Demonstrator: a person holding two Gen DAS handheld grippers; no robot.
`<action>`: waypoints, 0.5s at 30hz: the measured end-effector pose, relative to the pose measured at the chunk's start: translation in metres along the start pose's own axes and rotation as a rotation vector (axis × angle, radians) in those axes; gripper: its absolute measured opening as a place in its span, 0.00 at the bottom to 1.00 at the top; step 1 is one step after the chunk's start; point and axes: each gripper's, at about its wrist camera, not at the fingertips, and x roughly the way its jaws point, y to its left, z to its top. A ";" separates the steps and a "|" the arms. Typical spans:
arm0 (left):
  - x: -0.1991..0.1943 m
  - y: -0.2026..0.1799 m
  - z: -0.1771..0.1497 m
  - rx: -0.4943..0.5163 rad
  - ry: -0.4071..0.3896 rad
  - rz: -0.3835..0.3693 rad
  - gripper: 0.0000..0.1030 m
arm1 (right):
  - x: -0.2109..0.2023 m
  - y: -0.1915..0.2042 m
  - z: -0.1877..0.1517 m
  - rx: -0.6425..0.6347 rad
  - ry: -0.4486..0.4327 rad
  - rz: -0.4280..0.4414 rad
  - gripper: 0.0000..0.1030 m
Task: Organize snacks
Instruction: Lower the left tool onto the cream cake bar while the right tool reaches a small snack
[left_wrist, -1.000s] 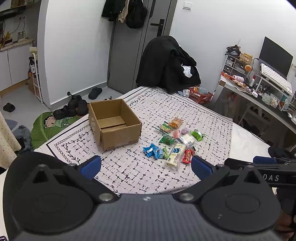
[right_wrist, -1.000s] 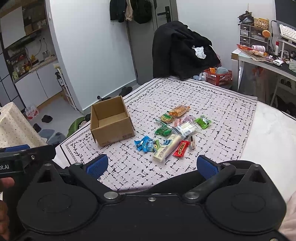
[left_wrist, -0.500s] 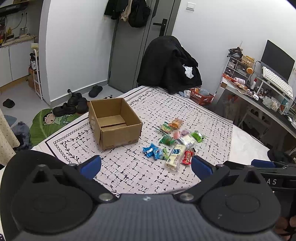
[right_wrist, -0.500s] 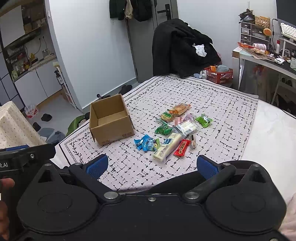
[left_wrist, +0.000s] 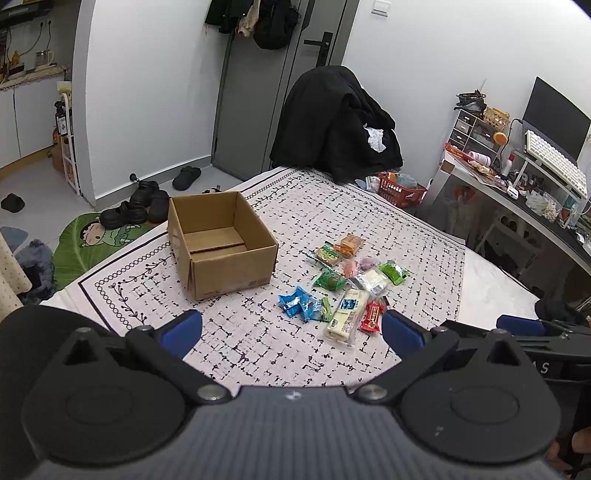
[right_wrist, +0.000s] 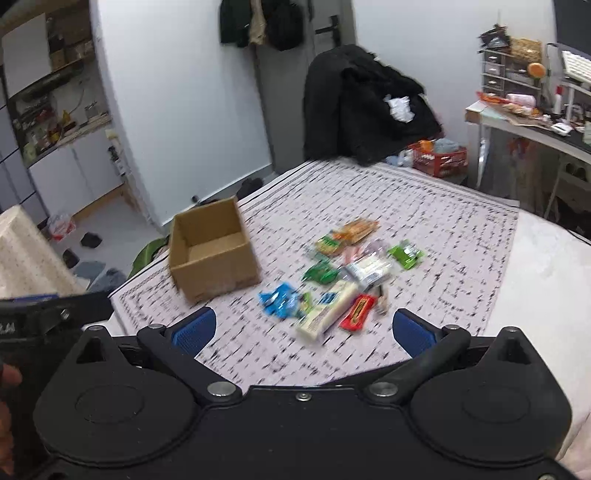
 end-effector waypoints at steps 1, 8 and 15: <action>0.002 0.000 0.001 -0.001 0.003 -0.002 1.00 | 0.003 -0.003 0.002 0.006 0.008 0.001 1.00; 0.022 -0.004 0.007 -0.012 0.006 -0.012 1.00 | 0.021 -0.026 0.008 0.056 0.033 0.005 1.00; 0.046 -0.014 0.010 0.004 0.030 -0.016 1.00 | 0.043 -0.045 0.010 0.100 0.065 0.016 1.00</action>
